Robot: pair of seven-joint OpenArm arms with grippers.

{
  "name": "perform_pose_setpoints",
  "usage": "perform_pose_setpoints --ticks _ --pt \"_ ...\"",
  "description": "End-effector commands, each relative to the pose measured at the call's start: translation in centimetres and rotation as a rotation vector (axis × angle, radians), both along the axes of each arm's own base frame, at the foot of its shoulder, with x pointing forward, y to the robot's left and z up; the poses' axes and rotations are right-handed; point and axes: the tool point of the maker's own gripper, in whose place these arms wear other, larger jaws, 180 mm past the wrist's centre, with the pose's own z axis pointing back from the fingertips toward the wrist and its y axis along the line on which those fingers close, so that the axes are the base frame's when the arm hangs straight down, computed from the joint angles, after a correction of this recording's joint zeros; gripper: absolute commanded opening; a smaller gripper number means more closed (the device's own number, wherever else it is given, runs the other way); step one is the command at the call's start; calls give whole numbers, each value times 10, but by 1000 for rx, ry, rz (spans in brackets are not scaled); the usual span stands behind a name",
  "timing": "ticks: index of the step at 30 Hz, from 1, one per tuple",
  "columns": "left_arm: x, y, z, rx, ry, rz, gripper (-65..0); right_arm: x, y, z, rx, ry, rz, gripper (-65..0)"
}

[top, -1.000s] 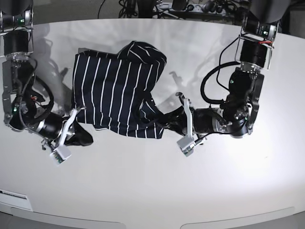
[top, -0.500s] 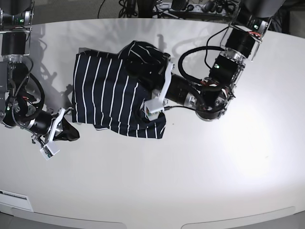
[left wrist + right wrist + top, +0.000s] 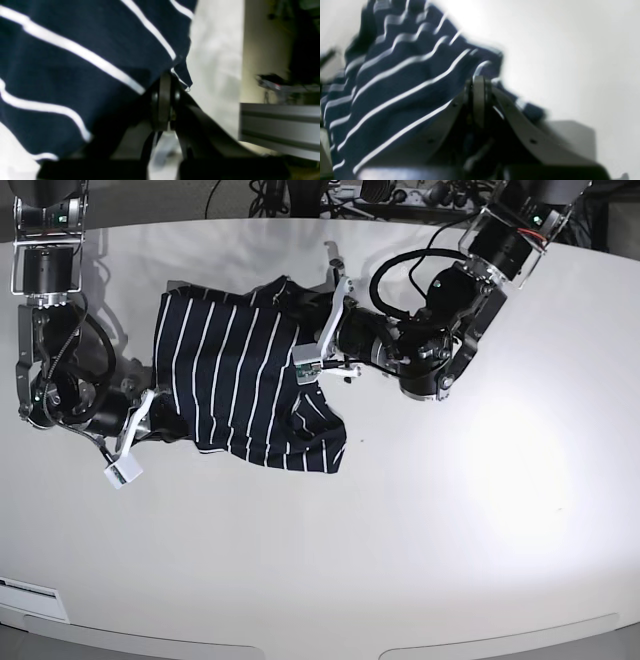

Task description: Fold the T-shirt properly

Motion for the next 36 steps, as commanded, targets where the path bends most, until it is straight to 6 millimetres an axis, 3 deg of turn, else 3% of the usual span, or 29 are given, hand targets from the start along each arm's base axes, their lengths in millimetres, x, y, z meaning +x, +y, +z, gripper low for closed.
perform_pose_setpoints --ticks 1,9,13,18,21,25,31,36 --pt "12 8 -3 57 -68 1 -650 9 -3 18 25 -52 -5 -650" --pt "55 22 -21 131 -267 87 -650 -32 5 -8 70 97 36 -650" --pt "92 42 -31 220 -338 194 -650 -55 9 -19 68 132 51 -650" --pt "135 53 -22 221 -413 279 -650 -90 31 -11 76 111 124 -650" --pt "147 56 -18 226 -429 296 -650 -106 41 -2 50 71 164 -650" --pt "148 56 -16 230 -424 298 -650 -99 36 1 -42 -13 161 -650" --pt "134 66 -27 309 -328 280 -650 -88 31 2 -84 -63 145 -650" --pt "137 64 -15 296 -367 272 -650 -68 33 20 -73 -124 143 -650"
